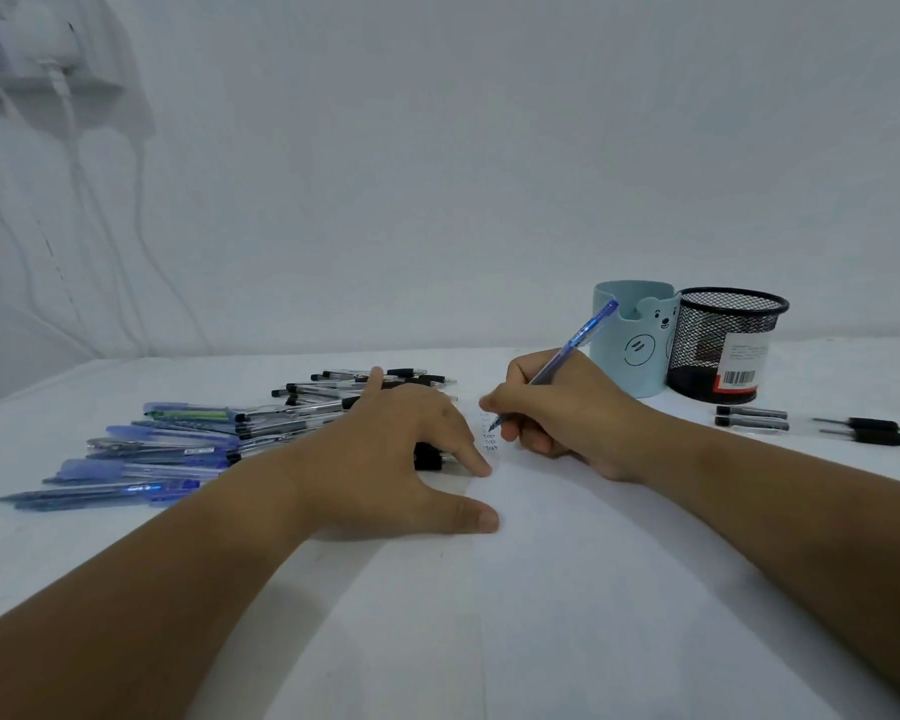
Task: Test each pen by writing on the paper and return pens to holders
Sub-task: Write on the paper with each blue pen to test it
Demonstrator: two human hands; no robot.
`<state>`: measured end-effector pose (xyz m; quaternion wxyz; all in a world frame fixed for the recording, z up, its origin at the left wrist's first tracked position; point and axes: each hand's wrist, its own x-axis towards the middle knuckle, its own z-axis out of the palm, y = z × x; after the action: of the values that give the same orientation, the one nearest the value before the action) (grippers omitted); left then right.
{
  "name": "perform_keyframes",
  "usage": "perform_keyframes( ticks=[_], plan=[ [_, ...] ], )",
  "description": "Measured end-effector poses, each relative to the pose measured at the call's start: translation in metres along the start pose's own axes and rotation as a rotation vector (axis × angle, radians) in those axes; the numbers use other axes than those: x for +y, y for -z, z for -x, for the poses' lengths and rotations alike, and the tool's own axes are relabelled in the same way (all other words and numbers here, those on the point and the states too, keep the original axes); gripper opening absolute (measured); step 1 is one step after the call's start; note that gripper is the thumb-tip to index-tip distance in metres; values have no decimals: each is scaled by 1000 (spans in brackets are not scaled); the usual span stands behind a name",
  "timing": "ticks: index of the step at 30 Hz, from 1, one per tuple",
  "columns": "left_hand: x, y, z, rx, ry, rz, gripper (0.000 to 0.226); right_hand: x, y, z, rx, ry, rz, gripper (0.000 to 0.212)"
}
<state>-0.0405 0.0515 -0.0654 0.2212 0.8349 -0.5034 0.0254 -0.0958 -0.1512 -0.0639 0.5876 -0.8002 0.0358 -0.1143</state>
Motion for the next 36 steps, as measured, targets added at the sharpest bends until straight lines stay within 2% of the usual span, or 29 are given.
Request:
perform_keyframes(
  ticks=[4,11,28,36],
  plan=[
    [0,2,-1,-6,20,-2,44,2,4,1,-77,31,85,18],
    [3,4,0,-14,30,0,41,8,0,-3,-60,62,270,22],
    [6,4,2,-39,49,15,38,3,-1,1,-99,77,333,30],
    [6,3,3,-35,61,42,35,3,-3,2,-58,93,370,26]
  ],
)
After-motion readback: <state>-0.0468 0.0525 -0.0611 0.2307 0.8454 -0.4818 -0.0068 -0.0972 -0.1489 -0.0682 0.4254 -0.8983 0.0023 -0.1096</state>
